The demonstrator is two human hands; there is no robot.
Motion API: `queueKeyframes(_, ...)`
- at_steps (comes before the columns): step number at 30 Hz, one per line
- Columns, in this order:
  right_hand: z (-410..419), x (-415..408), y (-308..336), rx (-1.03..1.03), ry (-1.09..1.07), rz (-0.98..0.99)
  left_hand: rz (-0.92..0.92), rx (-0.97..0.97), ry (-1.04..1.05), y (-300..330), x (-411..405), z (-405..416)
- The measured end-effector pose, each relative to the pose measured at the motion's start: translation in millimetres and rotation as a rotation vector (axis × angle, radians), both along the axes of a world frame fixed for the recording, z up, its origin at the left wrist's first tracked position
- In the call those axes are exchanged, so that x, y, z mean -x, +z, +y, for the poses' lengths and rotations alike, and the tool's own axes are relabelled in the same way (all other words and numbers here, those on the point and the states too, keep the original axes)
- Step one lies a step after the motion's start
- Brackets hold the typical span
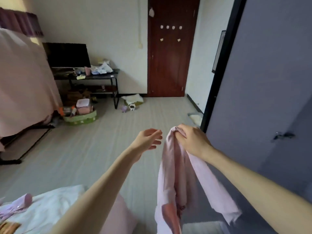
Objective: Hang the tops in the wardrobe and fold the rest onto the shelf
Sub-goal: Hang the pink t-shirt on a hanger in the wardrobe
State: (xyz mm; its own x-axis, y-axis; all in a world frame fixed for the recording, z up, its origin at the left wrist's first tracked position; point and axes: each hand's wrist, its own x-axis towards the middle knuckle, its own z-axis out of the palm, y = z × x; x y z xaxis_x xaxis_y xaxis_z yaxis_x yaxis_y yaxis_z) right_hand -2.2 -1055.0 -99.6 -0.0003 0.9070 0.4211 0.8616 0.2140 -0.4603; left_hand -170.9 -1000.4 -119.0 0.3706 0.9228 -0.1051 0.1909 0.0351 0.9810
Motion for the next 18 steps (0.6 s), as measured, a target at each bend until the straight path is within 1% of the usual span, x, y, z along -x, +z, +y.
queueKeyframes(2, -10.3, -21.5, -1.9, 0.039, -0.1, 0.108, -0.03, -0.011, -0.144, -2.9, -14.6, -4.3)
queueKeyframes(5, -21.5, -48.2, 11.8, -0.011, -0.203, 0.293, 0.034, 0.045, -0.47, -19.9, -39.2, -10.2)
queueKeyframes(7, -26.5, -62.4, 25.1, -0.051, -0.266, 0.355, 0.09, 0.032, -0.595, -32.9, -60.3, -17.4)
queueKeyframes(8, -30.5, -71.8, 31.4, -0.071, -0.307, 0.374, 0.084, 0.0, -0.624, -37.2, -75.4, -20.9)
queueKeyframes(12, -49.3, -105.0, 45.1, -0.168, -0.472, 0.379, -0.007, -0.188, -0.599, -41.1, -131.5, -34.5)
queueKeyframes(16, -83.7, -139.0, 42.6, -0.289, -0.696, 0.407, 0.104, -0.559, -0.502, -33.5, -180.2, -32.9)
queueKeyframes(18, -100.3, -151.7, 35.1, -0.275, -0.775, 0.424, 0.178, -0.609, -0.442, -29.5, -191.4, -24.0)
